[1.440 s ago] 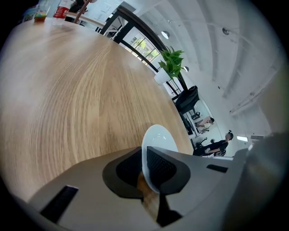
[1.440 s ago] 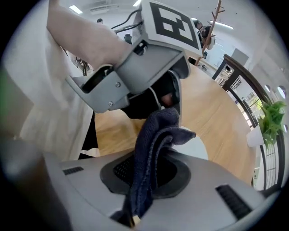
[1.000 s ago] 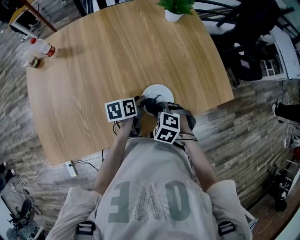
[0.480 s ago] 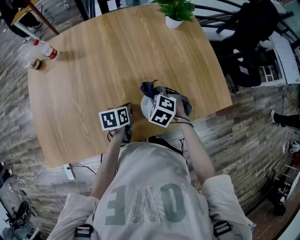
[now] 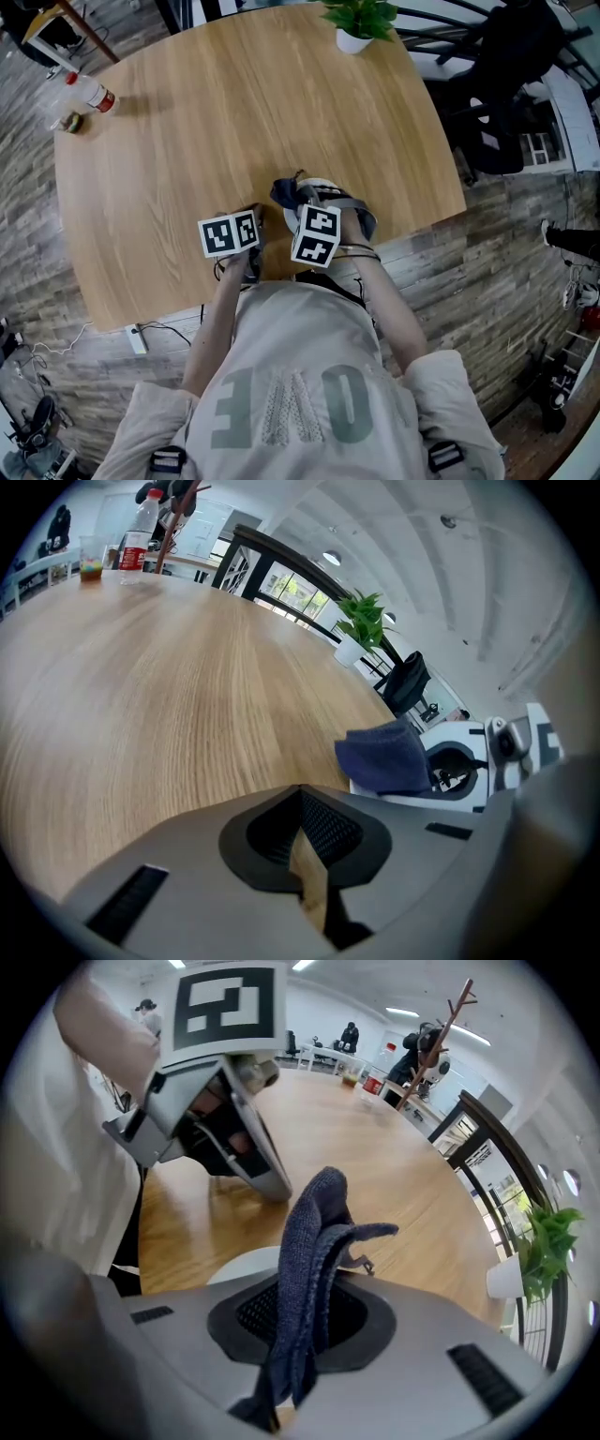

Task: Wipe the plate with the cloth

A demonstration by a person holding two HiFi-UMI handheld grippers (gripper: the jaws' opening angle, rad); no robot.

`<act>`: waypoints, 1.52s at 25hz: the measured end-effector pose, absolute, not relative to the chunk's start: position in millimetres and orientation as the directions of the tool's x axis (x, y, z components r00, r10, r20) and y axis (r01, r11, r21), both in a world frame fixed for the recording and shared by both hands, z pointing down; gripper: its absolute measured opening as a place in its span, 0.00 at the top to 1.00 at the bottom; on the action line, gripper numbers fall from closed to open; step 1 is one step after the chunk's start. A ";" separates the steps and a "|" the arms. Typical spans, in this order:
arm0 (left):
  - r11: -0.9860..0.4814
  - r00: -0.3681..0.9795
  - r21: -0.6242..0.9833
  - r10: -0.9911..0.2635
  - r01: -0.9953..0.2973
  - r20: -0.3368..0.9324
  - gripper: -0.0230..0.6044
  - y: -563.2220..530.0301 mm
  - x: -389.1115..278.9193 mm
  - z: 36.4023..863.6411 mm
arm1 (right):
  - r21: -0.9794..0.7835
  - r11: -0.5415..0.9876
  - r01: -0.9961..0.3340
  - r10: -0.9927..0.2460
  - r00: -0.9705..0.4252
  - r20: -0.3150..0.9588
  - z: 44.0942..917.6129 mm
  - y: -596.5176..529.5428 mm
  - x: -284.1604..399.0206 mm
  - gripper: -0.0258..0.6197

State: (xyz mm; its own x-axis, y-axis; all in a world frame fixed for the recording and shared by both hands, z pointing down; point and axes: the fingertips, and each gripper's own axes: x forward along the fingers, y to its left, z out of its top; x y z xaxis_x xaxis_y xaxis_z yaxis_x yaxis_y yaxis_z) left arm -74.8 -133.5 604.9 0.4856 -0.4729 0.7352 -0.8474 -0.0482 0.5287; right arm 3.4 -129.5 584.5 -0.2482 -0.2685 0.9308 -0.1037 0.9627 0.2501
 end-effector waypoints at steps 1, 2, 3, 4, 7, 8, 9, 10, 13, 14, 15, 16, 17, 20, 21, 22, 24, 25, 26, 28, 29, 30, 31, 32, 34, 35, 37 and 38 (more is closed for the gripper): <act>-0.046 0.488 0.533 -0.473 -0.845 0.733 0.95 -134.5 -74.3 604.8 | 0.241 0.967 -0.083 -0.254 -0.254 0.933 584.6 -121.6 1.2 0.87; -0.044 0.491 0.537 -0.473 -0.842 0.732 0.95 -135.5 -73.9 604.6 | 0.234 0.970 -0.063 -0.242 -0.257 0.936 584.8 -113.9 -0.6 0.87; -0.041 0.492 0.540 -0.474 -0.841 0.730 0.95 -136.6 -73.7 604.4 | 0.228 0.973 -0.043 -0.231 -0.259 0.938 585.0 -106.5 -2.1 0.87; -0.040 0.492 0.541 -0.476 -0.840 0.729 0.95 -137.5 -73.7 604.1 | 0.222 0.975 -0.026 -0.221 -0.259 0.940 585.0 -99.4 -3.4 0.87; -0.037 0.492 0.544 -0.480 -0.838 0.726 0.95 -138.4 -73.7 604.0 | 0.191 0.982 0.000 -0.184 -0.266 0.946 584.0 -79.2 -6.1 0.87; -0.036 0.492 0.545 -0.481 -0.838 0.725 0.95 -138.3 -73.5 604.1 | 0.179 0.984 0.006 -0.171 -0.270 0.948 583.6 -72.7 -6.6 0.87; -0.035 0.493 0.546 -0.482 -0.837 0.725 0.95 -138.4 -73.6 604.1 | 0.170 0.985 0.012 -0.160 -0.272 0.949 583.4 -66.5 -6.9 0.87; -0.034 0.493 0.546 -0.483 -0.837 0.724 0.95 -138.5 -73.8 604.1 | 0.165 0.986 0.020 -0.153 -0.272 0.950 583.4 -61.0 -6.8 0.87; -0.035 0.490 0.544 -0.483 -0.838 0.725 0.95 -138.1 -74.7 604.3 | 0.158 0.987 0.030 -0.145 -0.264 0.954 584.9 -49.3 -4.7 0.87; -0.035 0.492 0.545 -0.481 -0.838 0.726 0.95 -137.4 -74.4 604.4 | 0.157 0.987 0.026 -0.144 -0.263 0.954 585.2 -47.3 -4.0 0.87; -0.034 0.498 0.551 -0.478 -0.834 0.724 0.95 -136.7 -73.6 603.6 | 0.159 0.987 0.018 -0.148 -0.266 0.953 585.0 -46.8 -3.5 0.87; -0.031 0.509 0.565 -0.477 -0.824 0.716 0.95 -136.5 -72.3 601.3 | 0.168 0.986 0.004 -0.160 -0.272 0.949 583.7 -48.3 -3.4 0.87; -0.027 0.525 0.586 -0.481 -0.810 0.702 0.95 -137.3 -70.8 597.1 | 0.182 0.983 -0.018 -0.180 -0.285 0.942 580.5 -52.0 -3.7 0.87; -0.036 0.557 0.639 -0.530 -0.768 0.639 0.95 -148.0 -67.0 576.1 | 0.229 0.961 -0.158 -0.272 -0.363 0.891 554.8 -73.1 -4.8 0.87; -0.051 0.559 0.646 -0.555 -0.761 0.615 0.95 -154.0 -66.2 567.7 | 0.249 0.942 -0.223 -0.321 -0.393 0.862 541.1 -84.4 -4.2 0.87; -0.067 0.559 0.651 -0.583 -0.756 0.590 0.95 -160.3 -65.4 559.4 | 0.272 0.918 -0.288 -0.376 -0.420 0.826 526.2 -97.0 -2.8 0.87; -0.095 0.558 0.659 -0.630 -0.746 0.540 0.95 -169.5 -61.5 545.6 | 0.317 0.860 -0.401 -0.487 -0.454 0.746 496.5 -121.1 3.3 0.87; -0.107 0.556 0.661 -0.648 -0.742 0.520 0.95 -171.0 -58.1 540.0 | 0.339 0.828 -0.446 -0.537 -0.461 0.707 482.9 -130.9 8.1 0.87; -0.122 0.555 0.661 -0.666 -0.740 0.498 0.95 -170.8 -54.1 533.5 | 0.360 0.797 -0.485 -0.582 -0.461 0.669 470.1 -138.7 14.0 0.87; -0.170 0.554 0.653 -0.706 -0.738 0.442 0.95 -170.3 -44.0 513.3 | 0.390 0.737 -0.552 -0.658 -0.456 0.600 445.8 -149.0 26.5 0.87; -0.207 0.556 0.636 -0.720 -0.744 0.415 0.95 -172.0 -38.4 500.8 | 0.395 0.711 -0.582 -0.688 -0.456 0.565 434.1 -152.5 32.3 0.87; -0.252 0.560 0.603 -0.725 -0.757 0.400 0.95 -175.5 -32.4 488.6 | 0.391 0.687 -0.613 -0.712 -0.458 0.532 423.2 -155.6 37.5 0.87; -0.303 0.565 0.551 -0.721 -0.778 0.401 0.95 -180.8 -26.4 476.9 | 0.381 0.666 -0.642 -0.732 -0.460 0.503 414.0 -158.6 42.5 0.87; -0.358 0.565 0.481 -0.717 -0.800 0.407 0.95 -187.4 -20.8 463.7 | 0.367 0.648 -0.668 -0.747 -0.462 0.479 406.6 -161.2 47.2 0.87; -0.454 0.553 0.321 -0.739 -0.831 0.385 0.95 -201.4 -13.2 427.4 | 0.336 0.614 -0.714 -0.773 -0.457 0.440 394.4 -164.4 56.1 0.87; -0.487 0.545 0.247 -0.760 -0.838 0.353 0.95 -207.1 -11.2 404.7 | 0.319 0.595 -0.737 -0.787 -0.454 0.418 387.3 -164.8 60.2 0.87; -0.523 0.535 0.122 -0.802 -0.844 0.266 0.95 -212.9 -8.7 356.2 | 0.274 0.560 -0.782 -0.815 -0.459 0.354 367.6 -163.6 66.5 0.87; -0.526 0.527 0.067 -0.821 -0.848 0.219 0.95 -213.2 -8.0 333.1 | 0.242 0.547 -0.801 -0.825 -0.468 0.316 356.5 -162.4 69.1 0.87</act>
